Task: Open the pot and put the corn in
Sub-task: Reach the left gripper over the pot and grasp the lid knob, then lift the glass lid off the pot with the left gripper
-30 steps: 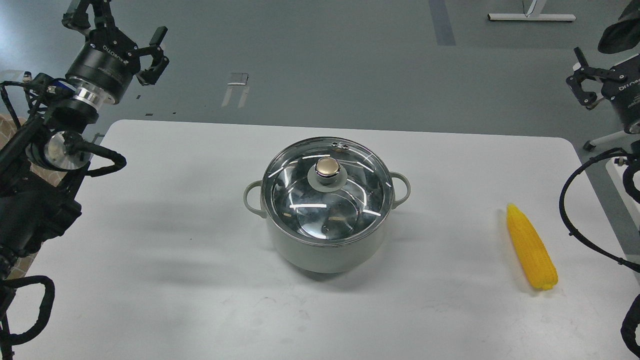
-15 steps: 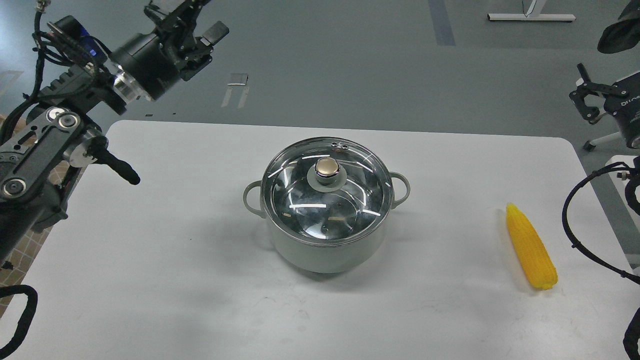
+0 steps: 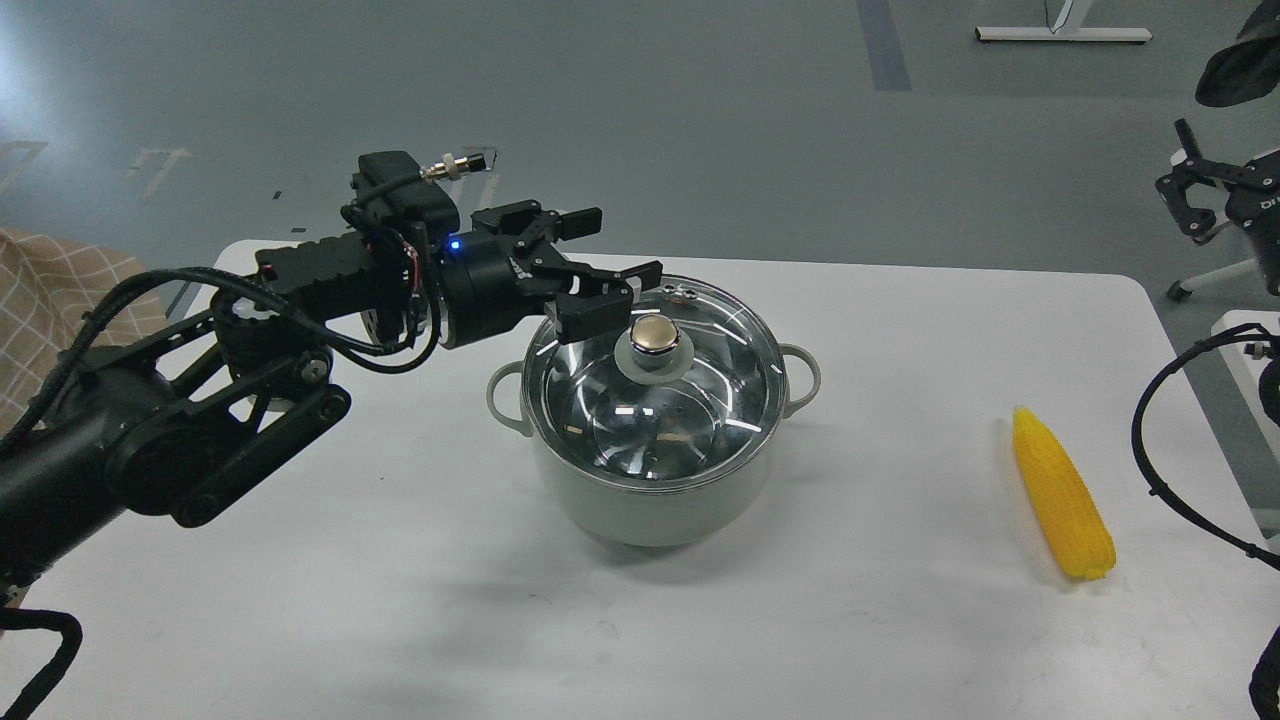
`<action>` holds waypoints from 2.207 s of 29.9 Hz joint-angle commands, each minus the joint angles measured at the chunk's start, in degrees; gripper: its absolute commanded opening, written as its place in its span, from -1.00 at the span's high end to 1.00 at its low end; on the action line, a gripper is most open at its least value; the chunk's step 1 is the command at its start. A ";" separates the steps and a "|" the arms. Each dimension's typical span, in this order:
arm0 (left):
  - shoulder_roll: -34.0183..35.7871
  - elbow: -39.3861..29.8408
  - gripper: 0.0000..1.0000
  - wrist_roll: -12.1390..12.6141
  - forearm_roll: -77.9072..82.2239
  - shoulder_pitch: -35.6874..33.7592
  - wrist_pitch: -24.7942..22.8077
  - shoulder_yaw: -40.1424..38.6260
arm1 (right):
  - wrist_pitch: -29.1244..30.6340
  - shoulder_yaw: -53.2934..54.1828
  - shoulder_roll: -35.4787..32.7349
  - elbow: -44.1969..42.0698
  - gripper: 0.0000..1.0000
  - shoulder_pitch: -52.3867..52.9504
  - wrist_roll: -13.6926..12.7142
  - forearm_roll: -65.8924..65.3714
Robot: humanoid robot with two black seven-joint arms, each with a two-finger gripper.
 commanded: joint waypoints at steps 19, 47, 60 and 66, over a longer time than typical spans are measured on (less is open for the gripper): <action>-2.70 0.52 -0.50 0.28 6.25 2.82 1.18 2.90 | 0.00 0.84 -0.09 0.05 -1.00 -0.88 0.34 -0.01; -1.73 0.25 0.28 0.01 6.25 4.75 2.06 1.76 | 0.00 0.84 0.09 -0.04 -1.00 -1.14 0.34 -0.01; 14.59 -9.85 0.28 -0.07 -3.25 3.70 1.80 -6.14 | 0.00 0.84 0.09 -0.30 -1.00 -1.67 0.34 -0.01; 30.06 -9.25 0.28 -4.01 -10.27 6.06 5.20 -6.59 | 0.00 0.75 0.18 -0.21 -1.00 -2.10 0.34 -0.01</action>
